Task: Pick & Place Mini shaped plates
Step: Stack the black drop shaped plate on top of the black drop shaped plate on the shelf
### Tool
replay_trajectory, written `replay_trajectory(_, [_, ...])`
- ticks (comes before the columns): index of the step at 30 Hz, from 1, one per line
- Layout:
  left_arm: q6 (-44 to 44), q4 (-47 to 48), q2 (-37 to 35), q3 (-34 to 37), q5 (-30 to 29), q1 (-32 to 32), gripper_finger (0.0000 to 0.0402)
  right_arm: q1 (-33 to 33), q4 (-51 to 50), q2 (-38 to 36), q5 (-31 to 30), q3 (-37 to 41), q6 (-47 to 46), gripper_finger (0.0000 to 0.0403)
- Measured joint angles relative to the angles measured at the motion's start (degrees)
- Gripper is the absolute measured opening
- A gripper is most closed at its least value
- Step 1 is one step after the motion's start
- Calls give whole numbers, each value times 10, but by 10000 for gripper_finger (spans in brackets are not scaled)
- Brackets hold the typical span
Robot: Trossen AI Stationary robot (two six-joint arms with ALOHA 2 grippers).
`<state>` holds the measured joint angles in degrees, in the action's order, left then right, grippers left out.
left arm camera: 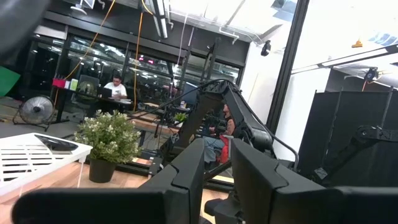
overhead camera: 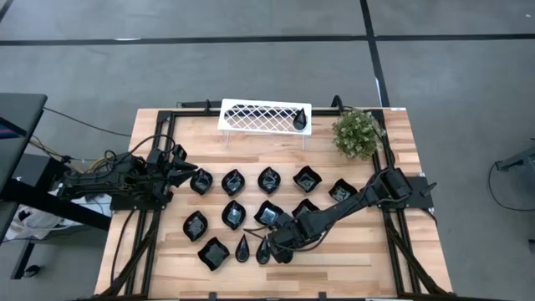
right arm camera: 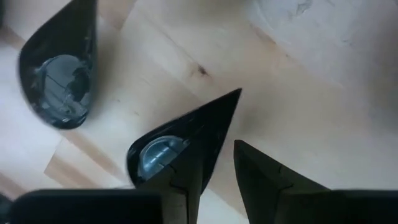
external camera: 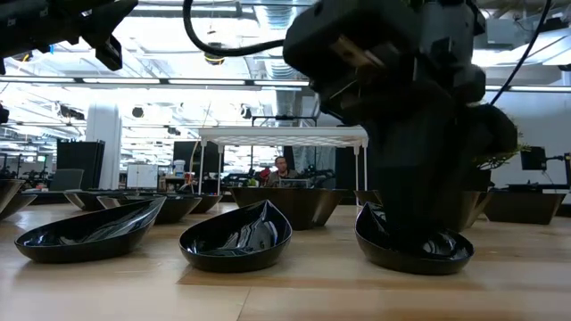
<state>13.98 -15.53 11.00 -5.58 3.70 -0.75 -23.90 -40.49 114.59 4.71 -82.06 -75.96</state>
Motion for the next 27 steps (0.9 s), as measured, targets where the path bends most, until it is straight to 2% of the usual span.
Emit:
replay_trajectory(7, [0,0,0,0,0,0,82,0,-4,0,0,0,1,74])
replay_trajectory(15, [0,0,0,0,0,0,82,0,-4,0,-1,0,0,8])
replay_trajectory(27, [0,0,0,0,0,0,82,0,-8,0,-1,0,-11,3])
